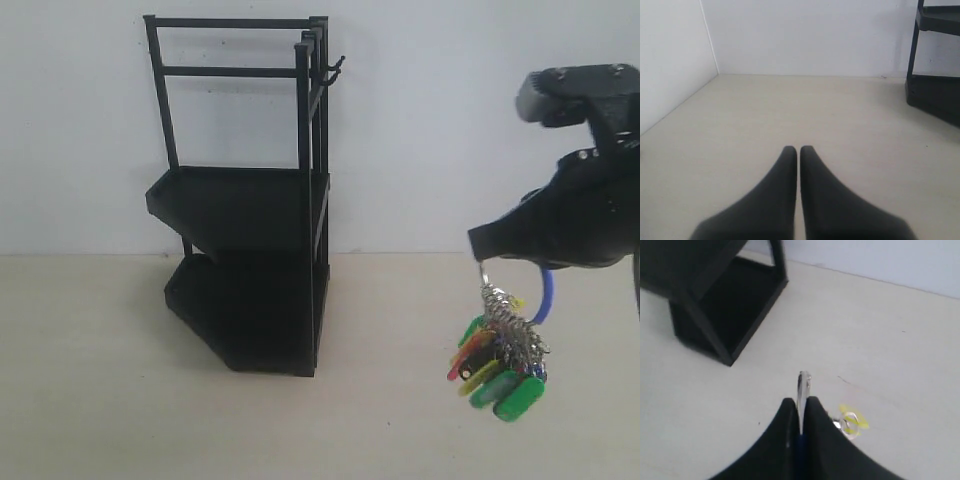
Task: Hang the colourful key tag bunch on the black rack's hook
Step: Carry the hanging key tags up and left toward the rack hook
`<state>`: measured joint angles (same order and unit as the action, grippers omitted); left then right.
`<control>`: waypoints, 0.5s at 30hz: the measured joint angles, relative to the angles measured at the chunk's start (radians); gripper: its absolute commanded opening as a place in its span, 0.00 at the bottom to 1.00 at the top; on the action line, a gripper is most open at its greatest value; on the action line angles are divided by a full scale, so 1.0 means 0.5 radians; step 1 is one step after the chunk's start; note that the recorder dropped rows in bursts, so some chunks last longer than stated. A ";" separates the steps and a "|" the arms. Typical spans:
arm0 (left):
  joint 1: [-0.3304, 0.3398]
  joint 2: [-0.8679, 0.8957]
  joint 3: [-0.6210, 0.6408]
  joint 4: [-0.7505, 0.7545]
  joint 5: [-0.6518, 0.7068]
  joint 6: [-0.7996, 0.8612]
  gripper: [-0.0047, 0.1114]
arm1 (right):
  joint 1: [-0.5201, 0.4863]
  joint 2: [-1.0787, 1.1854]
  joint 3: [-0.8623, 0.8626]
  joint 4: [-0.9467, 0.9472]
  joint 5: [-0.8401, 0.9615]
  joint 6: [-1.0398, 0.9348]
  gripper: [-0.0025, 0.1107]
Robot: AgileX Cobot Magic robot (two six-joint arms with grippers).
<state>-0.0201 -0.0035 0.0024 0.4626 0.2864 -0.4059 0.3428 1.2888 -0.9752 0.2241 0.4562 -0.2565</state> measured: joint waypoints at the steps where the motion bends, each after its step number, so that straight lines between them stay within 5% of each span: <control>1: 0.000 0.000 0.000 0.000 0.000 0.000 0.08 | 0.024 0.000 -0.003 0.000 0.017 -0.003 0.02; 15: 0.000 0.000 0.000 0.000 0.000 0.000 0.08 | 0.053 0.012 -0.058 0.031 -0.315 0.077 0.02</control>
<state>-0.0201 -0.0035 0.0024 0.4626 0.2864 -0.4059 0.3691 1.2949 -1.0043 0.2395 0.2990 -0.2179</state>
